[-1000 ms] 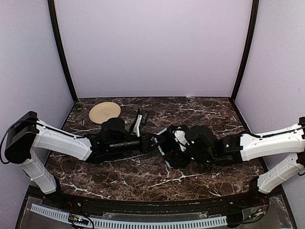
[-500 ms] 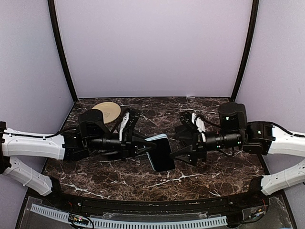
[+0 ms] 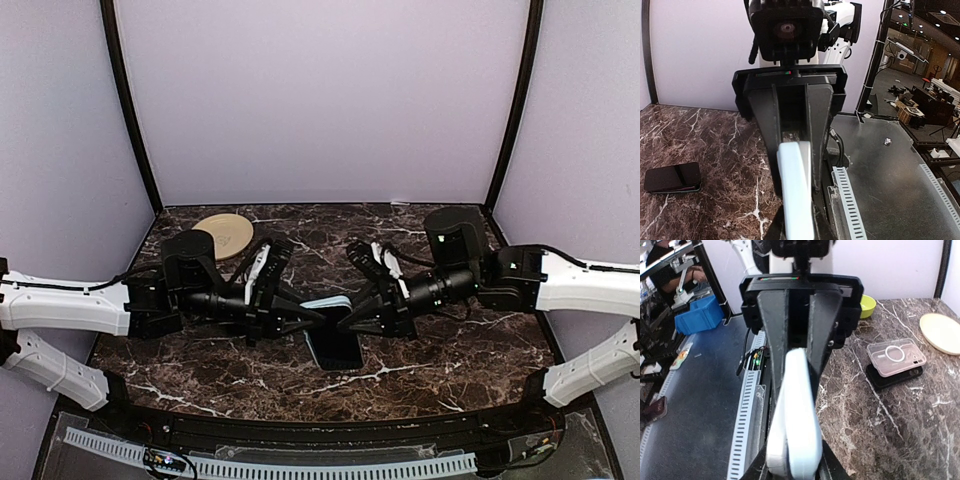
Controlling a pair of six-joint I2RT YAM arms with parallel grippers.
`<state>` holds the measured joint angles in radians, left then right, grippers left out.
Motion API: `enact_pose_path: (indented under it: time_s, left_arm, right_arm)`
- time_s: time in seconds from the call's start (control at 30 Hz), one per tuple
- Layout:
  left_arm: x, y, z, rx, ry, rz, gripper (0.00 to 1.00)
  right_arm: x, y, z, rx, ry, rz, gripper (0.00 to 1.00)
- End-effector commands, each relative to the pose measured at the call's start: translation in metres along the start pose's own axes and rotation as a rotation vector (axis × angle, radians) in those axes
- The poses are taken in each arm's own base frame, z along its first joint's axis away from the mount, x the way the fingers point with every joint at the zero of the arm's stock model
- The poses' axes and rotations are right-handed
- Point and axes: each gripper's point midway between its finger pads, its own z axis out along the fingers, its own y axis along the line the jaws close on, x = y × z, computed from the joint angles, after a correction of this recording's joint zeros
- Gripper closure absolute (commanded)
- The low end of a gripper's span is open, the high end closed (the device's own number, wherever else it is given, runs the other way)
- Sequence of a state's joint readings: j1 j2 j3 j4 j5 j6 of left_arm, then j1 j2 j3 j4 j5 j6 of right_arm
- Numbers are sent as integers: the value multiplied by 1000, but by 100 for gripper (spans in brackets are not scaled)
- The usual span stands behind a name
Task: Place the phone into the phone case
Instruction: Press the phone with the phone case.
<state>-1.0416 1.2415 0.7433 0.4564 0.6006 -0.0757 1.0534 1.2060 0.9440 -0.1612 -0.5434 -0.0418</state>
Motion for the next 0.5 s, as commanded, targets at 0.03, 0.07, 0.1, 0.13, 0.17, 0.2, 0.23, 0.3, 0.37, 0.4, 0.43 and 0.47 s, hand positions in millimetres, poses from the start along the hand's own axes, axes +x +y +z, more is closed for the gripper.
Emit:
enact_pose_path:
  time_s: [0.03,0.07,0.1,0.13,0.17,0.2,0.23,0.3,0.37,0.4,0.43,0.47]
  left_arm:
    - [-35,-18,-3,69,-94,90,100]
    - [-33,-19,-3,72,-90,87,100]
    - [-33,-18,-3,70,-90,88,100]
    - [-33,-18,-3,67,-89,85,100]
    - [-32,-18,-3,68,-87,82,100]
    - [-32,-18,-3,65,-87,81,98]
    - [-31,-17,-3,64,-86,77,93]
    - [-29,-13,-3,42,-84,69,73]
    - [-25,-8,-3,8,-80,58,57]
    - [-24,-3,-5,-22,-83,56,49]
    - [-18,2,-6,-56,-77,47,47]
    - [-16,4,-7,-68,-76,41,44]
  right_arm:
    - [-27,4,-6,-14,-92,-34,96]
    - [-29,3,-7,-10,-98,-34,100]
    - [-32,3,-9,-4,-107,-38,100]
    - [-35,3,-11,4,-119,-40,100]
    - [-39,4,-14,11,-133,-43,100]
    - [-44,4,-17,20,-147,-49,100]
    - [-49,4,-20,29,-165,-59,100]
    - [-59,4,-27,49,-200,-57,100]
    - [-68,5,-35,66,-235,-61,100]
    - [-72,6,-39,73,-250,-62,100]
    - [-80,9,-45,79,-284,-75,100]
    - [-85,10,-49,81,-304,-78,100]
